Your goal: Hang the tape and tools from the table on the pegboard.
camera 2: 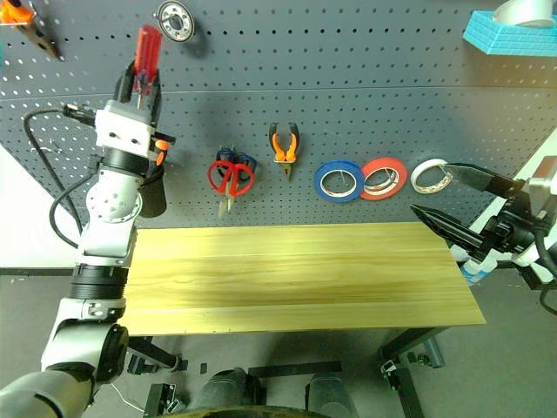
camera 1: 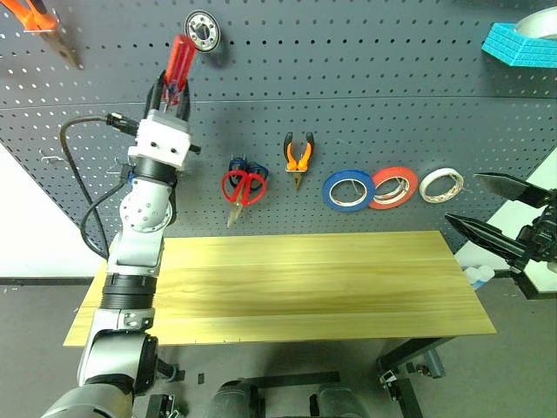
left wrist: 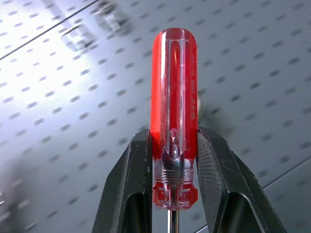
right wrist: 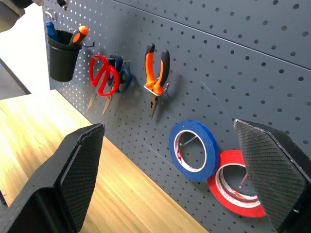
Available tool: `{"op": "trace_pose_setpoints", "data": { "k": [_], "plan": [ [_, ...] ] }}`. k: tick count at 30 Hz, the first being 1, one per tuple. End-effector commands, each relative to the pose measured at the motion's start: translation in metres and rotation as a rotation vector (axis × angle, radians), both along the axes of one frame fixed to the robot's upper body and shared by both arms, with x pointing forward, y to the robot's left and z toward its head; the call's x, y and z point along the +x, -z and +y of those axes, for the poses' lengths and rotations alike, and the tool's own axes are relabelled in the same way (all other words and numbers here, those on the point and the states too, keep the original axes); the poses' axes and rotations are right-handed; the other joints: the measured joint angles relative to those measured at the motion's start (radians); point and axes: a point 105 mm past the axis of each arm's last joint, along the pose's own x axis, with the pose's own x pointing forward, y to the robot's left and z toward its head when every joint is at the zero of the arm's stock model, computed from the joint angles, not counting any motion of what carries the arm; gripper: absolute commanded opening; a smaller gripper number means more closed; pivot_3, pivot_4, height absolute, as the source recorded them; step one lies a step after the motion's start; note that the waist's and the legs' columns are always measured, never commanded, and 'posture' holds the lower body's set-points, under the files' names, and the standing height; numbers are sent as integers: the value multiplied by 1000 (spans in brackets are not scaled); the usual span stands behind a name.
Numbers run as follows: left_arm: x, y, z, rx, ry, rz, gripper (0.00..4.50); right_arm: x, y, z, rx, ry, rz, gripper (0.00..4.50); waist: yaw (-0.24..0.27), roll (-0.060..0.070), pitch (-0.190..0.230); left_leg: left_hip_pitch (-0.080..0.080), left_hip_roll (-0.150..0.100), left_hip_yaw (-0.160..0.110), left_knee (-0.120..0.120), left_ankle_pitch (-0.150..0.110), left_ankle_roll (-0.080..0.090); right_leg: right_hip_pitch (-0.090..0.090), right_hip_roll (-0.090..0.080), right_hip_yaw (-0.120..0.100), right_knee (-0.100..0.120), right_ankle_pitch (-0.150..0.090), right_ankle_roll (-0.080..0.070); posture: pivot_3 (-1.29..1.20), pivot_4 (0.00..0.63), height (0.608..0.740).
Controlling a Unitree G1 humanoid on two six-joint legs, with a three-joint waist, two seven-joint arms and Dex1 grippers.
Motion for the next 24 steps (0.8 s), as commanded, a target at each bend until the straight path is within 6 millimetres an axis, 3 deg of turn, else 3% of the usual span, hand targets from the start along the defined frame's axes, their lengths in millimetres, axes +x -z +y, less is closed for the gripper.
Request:
{"op": "trace_pose_setpoints", "data": {
  "k": [1,6,13,24],
  "plan": [
    [-1,-5,21,-37,-71,-27,887,-6,-13,-1,-28,1,-27,4500,1,0,0,0,0,0,1,0,0,0,0,0,1,0,0,-216,0,680],
    [-1,-3,24,-42,-81,-33,887,-13,-25,2,-10,-22,-32,4500,0,-1,-1,-1,0,0,6,-1,1,-2,0,0,3,0,0,-214,0,680],
    [-4,-1,24,-50,-82,-31,887,-22,-40,5,-13,-31,-44,4500,0,-3,0,-1,0,0,6,-1,2,-2,0,0,4,0,0,-214,51,680],
    [-1,0,35,-41,-112,-23,887,-34,-95,19,103,-118,-184,4500,-1,-5,4,-3,1,0,6,-1,2,-1,0,0,5,0,0,-225,84,680]
  ]
}}
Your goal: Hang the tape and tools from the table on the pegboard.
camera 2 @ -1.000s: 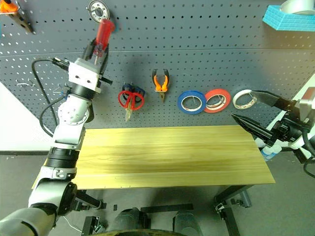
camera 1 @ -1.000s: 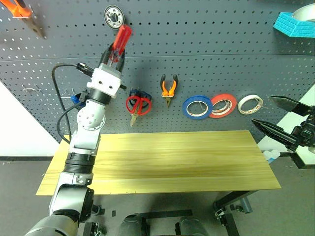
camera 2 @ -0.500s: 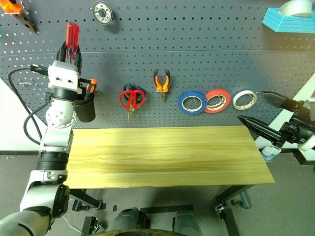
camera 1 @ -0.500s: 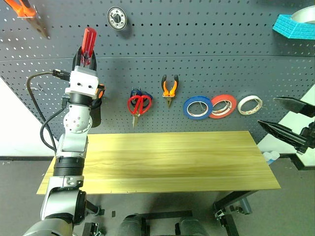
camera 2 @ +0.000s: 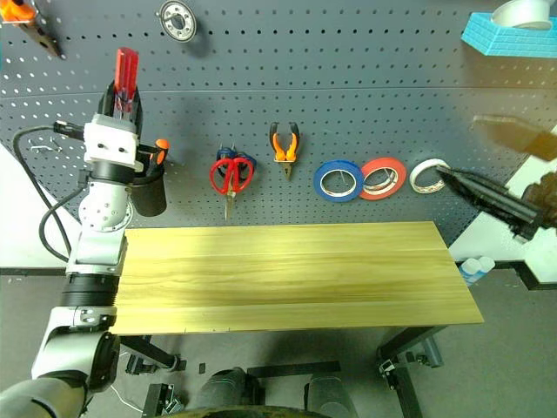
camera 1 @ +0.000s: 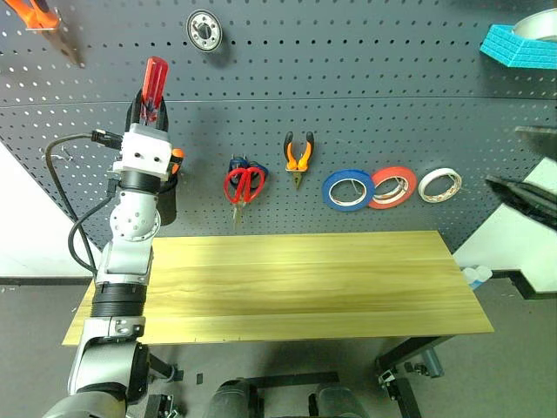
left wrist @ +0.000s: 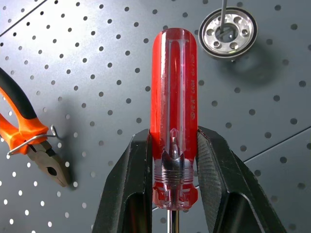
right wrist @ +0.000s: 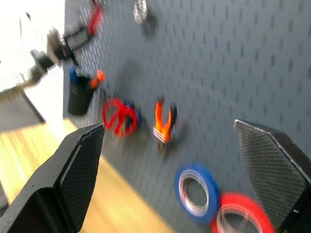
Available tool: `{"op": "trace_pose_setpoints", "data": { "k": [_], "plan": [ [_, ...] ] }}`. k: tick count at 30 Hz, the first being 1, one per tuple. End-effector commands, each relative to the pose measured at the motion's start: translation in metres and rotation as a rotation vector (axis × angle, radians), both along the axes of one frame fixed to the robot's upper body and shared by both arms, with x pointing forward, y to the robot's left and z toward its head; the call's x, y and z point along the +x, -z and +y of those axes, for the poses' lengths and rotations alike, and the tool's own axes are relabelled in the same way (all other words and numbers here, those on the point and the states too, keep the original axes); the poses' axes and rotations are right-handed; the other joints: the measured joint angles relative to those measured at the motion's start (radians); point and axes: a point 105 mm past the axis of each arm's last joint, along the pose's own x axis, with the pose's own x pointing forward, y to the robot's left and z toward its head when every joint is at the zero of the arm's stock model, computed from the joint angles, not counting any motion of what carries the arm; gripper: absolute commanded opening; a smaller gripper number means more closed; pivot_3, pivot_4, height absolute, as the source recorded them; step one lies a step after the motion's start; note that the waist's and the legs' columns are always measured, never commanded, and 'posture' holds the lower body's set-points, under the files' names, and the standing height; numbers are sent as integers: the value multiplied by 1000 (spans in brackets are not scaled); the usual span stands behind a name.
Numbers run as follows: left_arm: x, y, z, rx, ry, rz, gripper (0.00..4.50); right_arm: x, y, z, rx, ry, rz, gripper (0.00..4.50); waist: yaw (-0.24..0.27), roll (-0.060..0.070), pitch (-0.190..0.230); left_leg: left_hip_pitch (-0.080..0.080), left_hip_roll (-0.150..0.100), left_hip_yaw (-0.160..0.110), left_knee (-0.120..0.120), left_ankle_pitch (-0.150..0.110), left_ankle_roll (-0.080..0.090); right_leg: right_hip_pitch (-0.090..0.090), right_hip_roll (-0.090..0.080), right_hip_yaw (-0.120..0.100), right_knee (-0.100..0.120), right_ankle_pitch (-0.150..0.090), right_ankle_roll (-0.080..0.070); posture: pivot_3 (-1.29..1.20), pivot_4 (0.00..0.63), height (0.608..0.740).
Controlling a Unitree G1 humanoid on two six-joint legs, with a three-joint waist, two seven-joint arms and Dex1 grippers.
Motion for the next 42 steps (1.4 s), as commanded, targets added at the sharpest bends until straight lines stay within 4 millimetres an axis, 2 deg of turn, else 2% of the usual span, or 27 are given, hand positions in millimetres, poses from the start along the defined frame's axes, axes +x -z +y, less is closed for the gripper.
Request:
{"op": "trace_pose_setpoints", "data": {
  "k": [1,4,13,21,25,32,41,42],
  "plan": [
    [-6,-19,8,-1,-18,-76,887,-10,-23,3,28,-21,-69,4500,0,-1,1,0,0,0,0,0,0,0,0,0,0,0,0,-225,88,680],
    [-6,-22,8,3,-20,-85,887,-13,-33,6,63,-46,-90,4500,1,-2,2,-2,0,0,0,0,1,-1,0,0,-1,0,0,-228,94,680],
    [-2,-25,16,9,-21,-109,887,-11,-34,7,55,-43,-63,4500,0,-1,10,-12,0,0,1,-1,2,-10,-1,0,-1,0,0,-242,120,680],
    [4,-19,2,-36,51,-100,886,-14,-37,7,27,-35,-24,4500,-1,0,46,-15,0,0,1,-1,3,-13,-1,-1,-2,0,0,-277,159,680],
    [6,-13,2,-57,53,-82,887,-17,-39,6,17,-27,-6,4500,-5,0,66,-17,0,0,1,-2,3,-15,-1,-1,-2,0,0,-294,176,680],
    [0,-4,2,-84,43,-67,887,-20,-41,6,12,-21,18,4500,-29,-1,87,-21,0,0,1,-2,4,-17,-1,-2,-4,0,0,-305,194,680],
    [-8,0,12,-109,-11,-62,886,-20,-51,9,34,-38,-5,4500,-31,0,97,-21,0,1,1,-2,5,-17,-1,-2,-4,0,0,-307,197,680],
    [-9,0,13,-115,-15,-66,1237,-20,-51,10,33,-39,-5,4500,-31,0,98,-21,0,1,1,-2,5,-17,-1,-2,-4,0,0,-307,198,680]
  ]
}}
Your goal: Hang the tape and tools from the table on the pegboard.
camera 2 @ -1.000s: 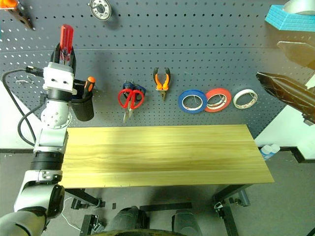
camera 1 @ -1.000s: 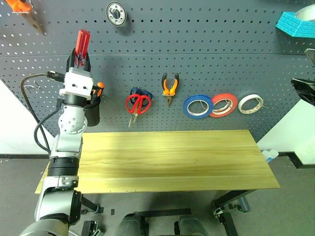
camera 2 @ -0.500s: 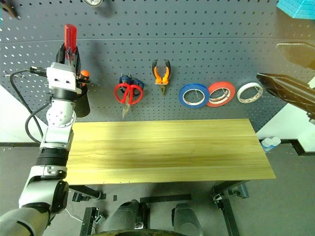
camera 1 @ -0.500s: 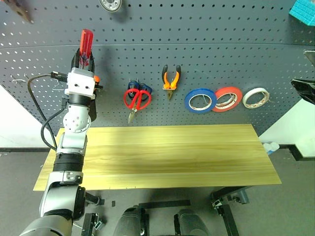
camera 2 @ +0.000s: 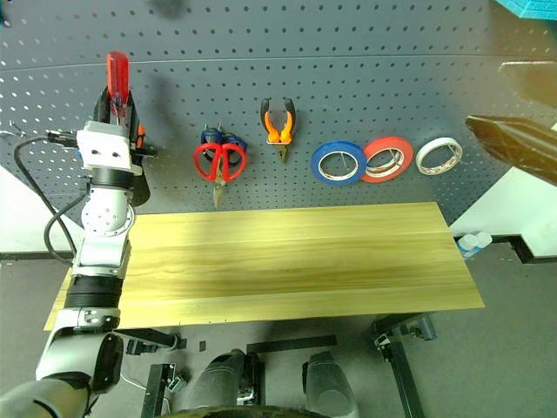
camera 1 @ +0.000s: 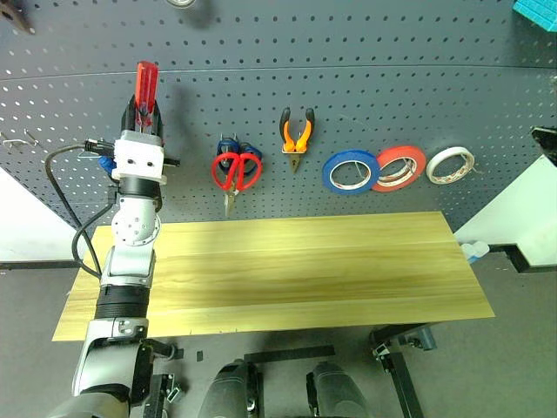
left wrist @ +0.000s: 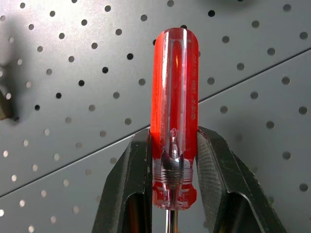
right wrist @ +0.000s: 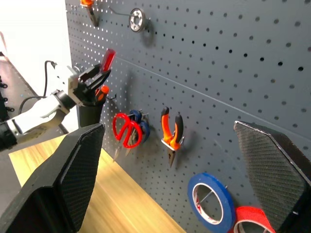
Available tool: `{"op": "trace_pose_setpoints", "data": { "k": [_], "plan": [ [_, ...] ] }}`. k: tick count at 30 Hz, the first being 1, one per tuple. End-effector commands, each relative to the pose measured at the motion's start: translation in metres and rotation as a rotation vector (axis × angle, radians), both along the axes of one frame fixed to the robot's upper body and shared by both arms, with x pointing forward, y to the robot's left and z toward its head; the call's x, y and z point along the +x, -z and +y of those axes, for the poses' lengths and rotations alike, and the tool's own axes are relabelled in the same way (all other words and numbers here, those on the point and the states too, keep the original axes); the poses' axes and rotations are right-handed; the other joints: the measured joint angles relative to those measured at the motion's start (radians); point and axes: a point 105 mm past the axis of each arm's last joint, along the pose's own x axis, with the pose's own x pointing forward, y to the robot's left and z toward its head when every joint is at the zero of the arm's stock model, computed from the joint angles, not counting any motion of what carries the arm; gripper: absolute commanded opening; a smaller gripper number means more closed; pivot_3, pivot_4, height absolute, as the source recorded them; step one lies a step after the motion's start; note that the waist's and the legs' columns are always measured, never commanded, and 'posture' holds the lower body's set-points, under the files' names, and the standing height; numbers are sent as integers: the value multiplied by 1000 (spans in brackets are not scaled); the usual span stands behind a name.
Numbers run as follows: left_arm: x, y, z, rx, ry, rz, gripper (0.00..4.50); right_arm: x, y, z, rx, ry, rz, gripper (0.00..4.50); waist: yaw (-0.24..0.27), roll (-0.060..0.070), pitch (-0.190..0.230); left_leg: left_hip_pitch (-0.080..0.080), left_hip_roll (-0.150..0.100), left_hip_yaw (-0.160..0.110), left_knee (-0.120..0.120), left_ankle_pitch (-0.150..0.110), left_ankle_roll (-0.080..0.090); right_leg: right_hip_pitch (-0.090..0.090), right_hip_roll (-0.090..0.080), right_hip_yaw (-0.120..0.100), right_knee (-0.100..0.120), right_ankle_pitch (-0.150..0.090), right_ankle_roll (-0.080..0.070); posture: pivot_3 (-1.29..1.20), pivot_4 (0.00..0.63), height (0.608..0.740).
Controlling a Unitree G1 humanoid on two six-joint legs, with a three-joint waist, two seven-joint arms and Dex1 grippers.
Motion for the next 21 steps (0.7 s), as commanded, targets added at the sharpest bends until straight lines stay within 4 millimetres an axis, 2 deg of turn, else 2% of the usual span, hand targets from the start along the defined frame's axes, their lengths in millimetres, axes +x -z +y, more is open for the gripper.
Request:
{"op": "trace_pose_setpoints", "data": {
  "k": [1,7,17,21],
  "plan": [
    [-8,-12,8,-21,-28,-54,1634,-5,-10,2,-9,-6,-36,4500,0,-1,3,0,0,0,0,0,0,0,0,0,0,0,0,-307,198,680],
    [-7,-12,9,-10,-55,-48,3540,-3,-9,2,-14,-3,-33,4500,-1,-1,12,-1,0,0,0,0,0,-1,0,0,0,0,0,-309,196,680],
    [-10,-15,11,-6,-85,-78,3540,-1,-8,2,-29,2,-39,4500,-2,-1,13,-2,0,0,0,0,0,-2,0,0,0,0,0,-306,177,680],
    [-14,-24,8,4,-82,-113,3540,1,-7,2,-27,-3,-50,4500,-2,-1,13,-3,0,0,0,0,0,-2,0,0,0,0,0,-298,157,680]
  ]
}}
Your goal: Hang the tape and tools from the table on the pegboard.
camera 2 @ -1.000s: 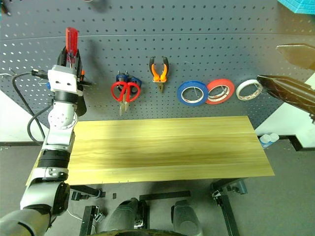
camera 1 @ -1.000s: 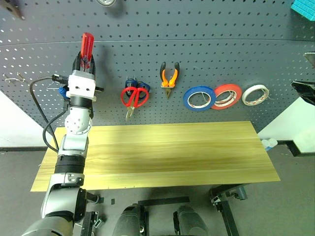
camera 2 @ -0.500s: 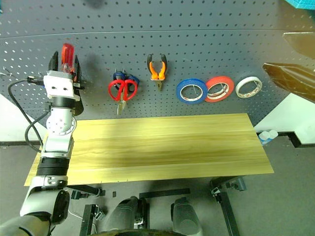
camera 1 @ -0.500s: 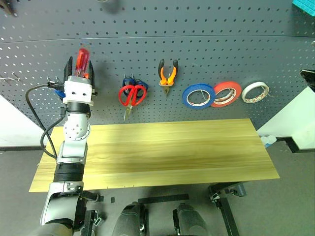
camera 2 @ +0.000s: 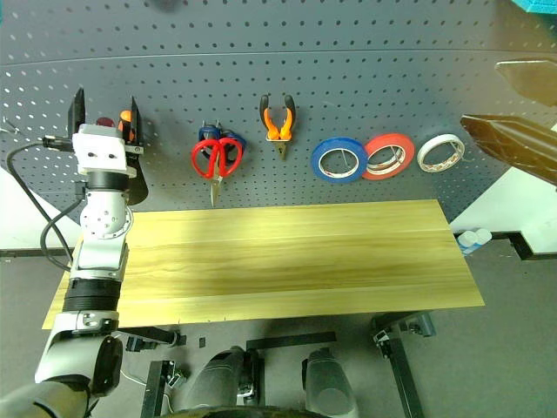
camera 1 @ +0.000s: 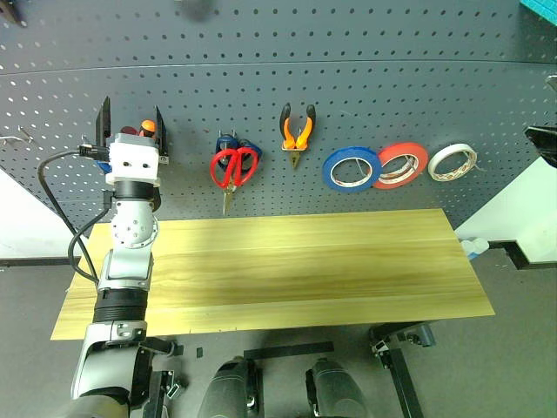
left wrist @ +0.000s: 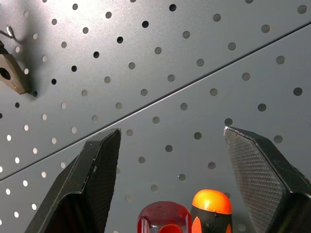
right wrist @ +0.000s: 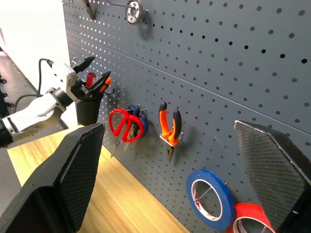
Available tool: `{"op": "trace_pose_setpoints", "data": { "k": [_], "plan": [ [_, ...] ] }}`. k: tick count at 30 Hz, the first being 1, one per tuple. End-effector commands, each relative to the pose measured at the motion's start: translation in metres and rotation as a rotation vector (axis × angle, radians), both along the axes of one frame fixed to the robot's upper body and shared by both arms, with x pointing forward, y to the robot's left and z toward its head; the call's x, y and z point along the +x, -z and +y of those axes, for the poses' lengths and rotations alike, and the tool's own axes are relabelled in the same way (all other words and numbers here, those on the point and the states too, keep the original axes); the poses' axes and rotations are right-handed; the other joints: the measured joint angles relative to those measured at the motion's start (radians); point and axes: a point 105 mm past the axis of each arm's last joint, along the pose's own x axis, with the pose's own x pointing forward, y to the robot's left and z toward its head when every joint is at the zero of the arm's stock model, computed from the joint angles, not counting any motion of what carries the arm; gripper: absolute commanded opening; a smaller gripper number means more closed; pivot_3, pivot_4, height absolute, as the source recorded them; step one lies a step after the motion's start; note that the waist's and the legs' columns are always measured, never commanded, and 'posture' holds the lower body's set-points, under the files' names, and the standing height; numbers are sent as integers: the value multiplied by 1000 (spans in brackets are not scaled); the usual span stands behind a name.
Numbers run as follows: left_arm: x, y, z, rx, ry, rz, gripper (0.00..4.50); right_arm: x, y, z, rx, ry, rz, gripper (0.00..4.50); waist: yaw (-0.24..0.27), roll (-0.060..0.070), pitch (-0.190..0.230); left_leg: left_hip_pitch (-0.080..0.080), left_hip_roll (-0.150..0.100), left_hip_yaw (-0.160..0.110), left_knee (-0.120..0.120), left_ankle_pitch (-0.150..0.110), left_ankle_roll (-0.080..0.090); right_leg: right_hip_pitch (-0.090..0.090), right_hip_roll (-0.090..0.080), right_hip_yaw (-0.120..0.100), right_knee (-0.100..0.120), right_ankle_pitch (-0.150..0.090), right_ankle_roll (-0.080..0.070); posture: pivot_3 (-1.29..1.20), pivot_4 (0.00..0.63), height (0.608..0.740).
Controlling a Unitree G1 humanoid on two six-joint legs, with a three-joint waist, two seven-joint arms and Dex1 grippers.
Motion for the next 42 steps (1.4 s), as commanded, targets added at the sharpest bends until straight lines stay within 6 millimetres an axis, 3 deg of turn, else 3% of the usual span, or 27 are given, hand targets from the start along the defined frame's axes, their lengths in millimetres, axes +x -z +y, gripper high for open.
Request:
{"op": "trace_pose_setpoints", "data": {
  "k": [1,9,14,19,23,26,28,32,37,42],
  "plan": [
    [-14,-27,-3,27,-1,-105,3540,-4,-10,0,-8,-1,-64,4500,1,0,0,0,0,0,0,0,0,0,0,0,0,0,0,-297,154,680],
    [-28,-37,-4,55,-9,-140,3540,2,-7,-5,-7,7,-91,4500,2,0,-1,-1,0,0,0,0,0,-1,0,0,0,0,1,-276,113,680],
    [-37,-51,-20,76,41,-187,3540,5,-5,-4,1,-3,-114,4500,5,0,-5,-1,0,0,1,1,-2,-1,0,-1,1,0,1,-260,83,680],
    [-40,-71,-40,75,174,-214,3540,4,-1,3,21,-39,-154,4500,8,-1,-31,-2,0,0,1,5,-8,-3,0,-1,2,0,1,-243,19,680],
    [-28,-75,-56,44,355,-122,3540,2,3,11,48,-77,-177,4500,6,-2,-68,-5,0,0,1,6,-9,-5,1,-1,2,0,1,-233,0,680],
    [-13,-70,-75,10,599,57,3540,-1,11,24,69,-138,-178,4500,5,-3,-80,-1,0,0,1,6,-10,-2,1,-1,3,0,1,-223,0,680],
    [-14,-71,-87,23,737,117,3540,-4,15,31,77,-167,-181,4500,4,-3,-81,4,0,0,1,7,-9,2,1,-1,4,0,1,-219,0,680],
    [-11,-53,-102,-2,975,358,3540,-5,22,40,102,-188,-203,4500,1,-2,-88,10,0,0,1,6,-6,4,2,1,10,0,0,-209,0,680],
    [-33,-38,-113,19,1230,549,3540,-7,31,55,154,-240,-213,4500,0,0,-89,10,0,0,1,9,-7,2,2,2,15,0,0,-208,0,680],
    [-61,-9,-124,100,1380,743,3540,-11,49,68,195,-289,-144,4500,1,1,-93,10,0,0,1,9,-6,2,1,3,15,0,0,-206,0,680]
  ]
}}
